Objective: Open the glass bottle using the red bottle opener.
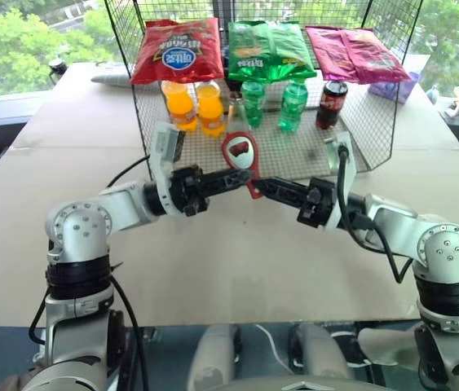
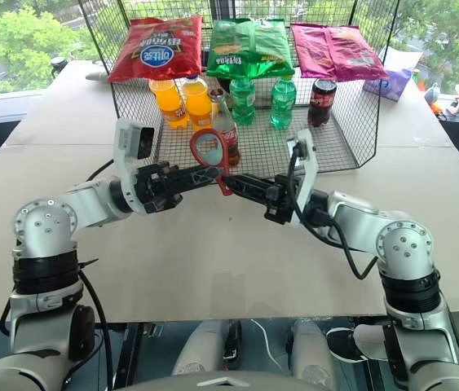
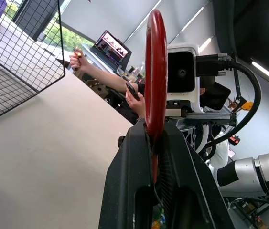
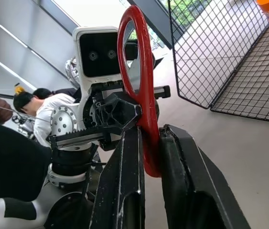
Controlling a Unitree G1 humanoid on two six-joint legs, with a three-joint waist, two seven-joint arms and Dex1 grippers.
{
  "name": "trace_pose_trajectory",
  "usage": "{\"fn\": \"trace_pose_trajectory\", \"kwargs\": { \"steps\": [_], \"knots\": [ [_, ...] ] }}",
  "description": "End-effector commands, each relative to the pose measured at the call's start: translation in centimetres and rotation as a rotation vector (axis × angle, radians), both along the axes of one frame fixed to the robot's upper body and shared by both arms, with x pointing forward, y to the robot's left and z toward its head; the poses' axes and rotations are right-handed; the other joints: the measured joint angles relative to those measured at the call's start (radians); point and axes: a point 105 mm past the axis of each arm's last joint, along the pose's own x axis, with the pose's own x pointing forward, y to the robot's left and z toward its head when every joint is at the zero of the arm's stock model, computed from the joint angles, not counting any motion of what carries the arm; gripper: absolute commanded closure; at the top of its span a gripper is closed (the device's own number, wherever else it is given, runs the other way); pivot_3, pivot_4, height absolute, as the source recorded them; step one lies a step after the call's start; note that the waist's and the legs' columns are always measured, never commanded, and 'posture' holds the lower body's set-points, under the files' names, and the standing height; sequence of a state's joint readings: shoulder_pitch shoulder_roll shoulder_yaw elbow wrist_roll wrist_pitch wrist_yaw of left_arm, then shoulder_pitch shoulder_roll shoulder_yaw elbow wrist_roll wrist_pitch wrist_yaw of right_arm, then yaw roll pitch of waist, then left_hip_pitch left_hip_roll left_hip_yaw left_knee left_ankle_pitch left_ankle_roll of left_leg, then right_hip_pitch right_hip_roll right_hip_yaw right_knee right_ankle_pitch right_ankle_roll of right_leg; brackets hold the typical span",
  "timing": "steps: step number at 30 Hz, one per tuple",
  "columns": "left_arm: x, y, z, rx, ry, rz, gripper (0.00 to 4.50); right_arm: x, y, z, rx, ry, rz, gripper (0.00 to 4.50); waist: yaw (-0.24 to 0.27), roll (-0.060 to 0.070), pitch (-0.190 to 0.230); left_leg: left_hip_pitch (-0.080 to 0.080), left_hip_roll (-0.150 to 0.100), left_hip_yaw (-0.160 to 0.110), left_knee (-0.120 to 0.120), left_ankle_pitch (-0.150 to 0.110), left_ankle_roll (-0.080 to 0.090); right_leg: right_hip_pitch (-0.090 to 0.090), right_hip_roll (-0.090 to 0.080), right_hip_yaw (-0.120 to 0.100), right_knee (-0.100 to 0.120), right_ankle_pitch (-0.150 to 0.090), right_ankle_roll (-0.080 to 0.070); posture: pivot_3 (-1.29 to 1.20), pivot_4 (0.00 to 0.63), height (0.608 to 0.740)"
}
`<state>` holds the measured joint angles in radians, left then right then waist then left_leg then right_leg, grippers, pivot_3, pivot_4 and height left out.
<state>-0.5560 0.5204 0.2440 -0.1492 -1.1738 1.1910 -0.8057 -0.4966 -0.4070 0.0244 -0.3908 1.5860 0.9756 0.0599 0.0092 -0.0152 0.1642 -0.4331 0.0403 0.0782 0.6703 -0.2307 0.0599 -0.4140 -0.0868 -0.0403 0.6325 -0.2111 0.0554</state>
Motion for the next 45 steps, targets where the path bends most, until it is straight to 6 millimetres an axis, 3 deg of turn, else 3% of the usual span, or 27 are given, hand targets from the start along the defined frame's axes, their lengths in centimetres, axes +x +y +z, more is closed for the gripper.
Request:
{"fn": "trace_pose_trajectory", "kwargs": {
  "steps": [1,3,22,25,27,28,30,31,38,39,40,43,45],
  "knots": [
    [-1.0,-1.0,1.3,-0.018,-0.073,-0.050,4.50,-1.2,0.6,1.0,0.060,-0.010,0.085,2.23,0.000,0.000,0.000,0.000,0.000,0.000,0.000,0.000,0.000,0.000,0.000,0.000,0.000,0.000,0.000,0.00,0.150,0.740],
    [-1.1,-1.1,1.4,-0.020,-0.075,-0.055,4.50,-1.3,0.7,0.8,0.059,0.002,0.099,1.32,0.000,0.000,0.000,0.000,0.000,0.000,0.000,0.000,0.000,0.000,0.000,0.000,0.000,0.000,0.000,0.00,0.150,0.740],
    [-1.2,-1.2,1.5,-0.023,-0.080,-0.056,4.50,-1.2,-0.2,-0.2,0.031,0.037,0.093,1.32,0.000,0.000,0.000,-0.001,0.000,0.000,-0.001,0.000,0.000,-0.001,0.000,0.000,-0.001,0.000,0.000,0.00,0.150,0.740],
    [-1.2,-1.2,1.5,-0.022,-0.080,-0.058,4.50,-1.1,-0.3,-0.2,0.028,0.037,0.089,2.13,0.000,0.000,0.000,-0.001,0.000,0.000,-0.001,0.000,0.000,-0.001,0.000,0.000,-0.001,0.000,0.000,0.00,0.150,0.740],
    [-1.3,-1.2,1.4,-0.020,-0.078,-0.058,4.50,-1.1,-0.3,-0.1,0.028,0.037,0.088,3.15,0.000,0.000,0.000,-0.001,0.000,0.000,-0.001,0.000,0.000,-0.001,0.000,0.000,-0.001,0.000,0.000,0.00,0.150,0.740],
    [-1.3,-1.1,1.3,-0.019,-0.077,-0.058,4.50,-1.1,-0.3,-0.1,0.027,0.036,0.088,3.33,0.000,0.000,0.000,-0.001,0.000,0.000,-0.001,0.000,0.000,-0.001,0.000,0.000,-0.001,0.000,0.000,0.00,0.150,0.740],
    [-1.4,-1.1,1.2,-0.015,-0.075,-0.059,4.50,-1.1,-0.3,-0.1,0.026,0.036,0.087,4.27,0.000,0.000,0.000,-0.001,0.001,0.000,-0.001,0.000,0.000,-0.001,0.000,0.000,-0.001,0.000,0.000,0.00,0.150,0.740],
    [-1.4,-1.0,1.1,-0.013,-0.075,-0.060,4.50,-1.1,-0.4,-0.1,0.026,0.036,0.087,4.45,0.000,0.000,0.000,-0.001,0.001,0.000,-0.001,0.000,0.000,-0.001,0.000,0.000,-0.001,0.000,0.000,0.00,0.150,0.740],
    [-1.4,-0.7,1.0,-0.027,-0.061,-0.059,4.50,-1.1,-0.4,-0.2,0.011,0.032,0.092,4.45,0.001,0.000,0.000,-0.001,0.001,0.000,-0.001,0.000,0.000,-0.001,0.000,0.000,-0.002,0.000,0.000,0.00,0.150,0.740],
    [-1.3,-0.7,1.2,-0.037,-0.061,-0.052,3.68,-1.1,-0.4,-0.2,0.008,0.032,0.092,4.50,0.001,0.000,0.000,-0.001,0.001,0.000,-0.001,0.000,0.000,-0.001,0.000,0.000,-0.002,0.000,0.000,0.00,0.150,0.740],
    [-1.1,-0.6,1.3,-0.037,-0.070,-0.037,3.48,-1.2,-0.4,-0.2,0.006,0.031,0.093,4.50,0.001,0.000,0.000,-0.001,0.001,0.000,-0.001,0.000,0.000,-0.001,0.000,0.000,-0.002,0.000,0.000,0.00,0.150,0.740],
    [0.2,-0.4,2.0,-0.071,-0.093,0.038,2.16,-1.2,-0.3,-0.3,-0.003,0.028,0.094,4.50,0.002,0.000,0.000,-0.001,0.001,0.000,-0.001,0.000,0.000,-0.001,0.000,0.000,-0.003,0.000,0.000,0.00,0.150,0.740],
    [0.2,-0.4,2.3,-0.086,-0.089,0.030,2.16,-1.2,-0.3,-0.3,-0.006,0.027,0.093,4.50,0.002,0.000,0.000,-0.001,0.001,0.000,-0.001,0.000,0.000,-0.001,0.000,0.000,-0.003,0.000,0.000,0.00,0.150,0.740]
  ]
}}
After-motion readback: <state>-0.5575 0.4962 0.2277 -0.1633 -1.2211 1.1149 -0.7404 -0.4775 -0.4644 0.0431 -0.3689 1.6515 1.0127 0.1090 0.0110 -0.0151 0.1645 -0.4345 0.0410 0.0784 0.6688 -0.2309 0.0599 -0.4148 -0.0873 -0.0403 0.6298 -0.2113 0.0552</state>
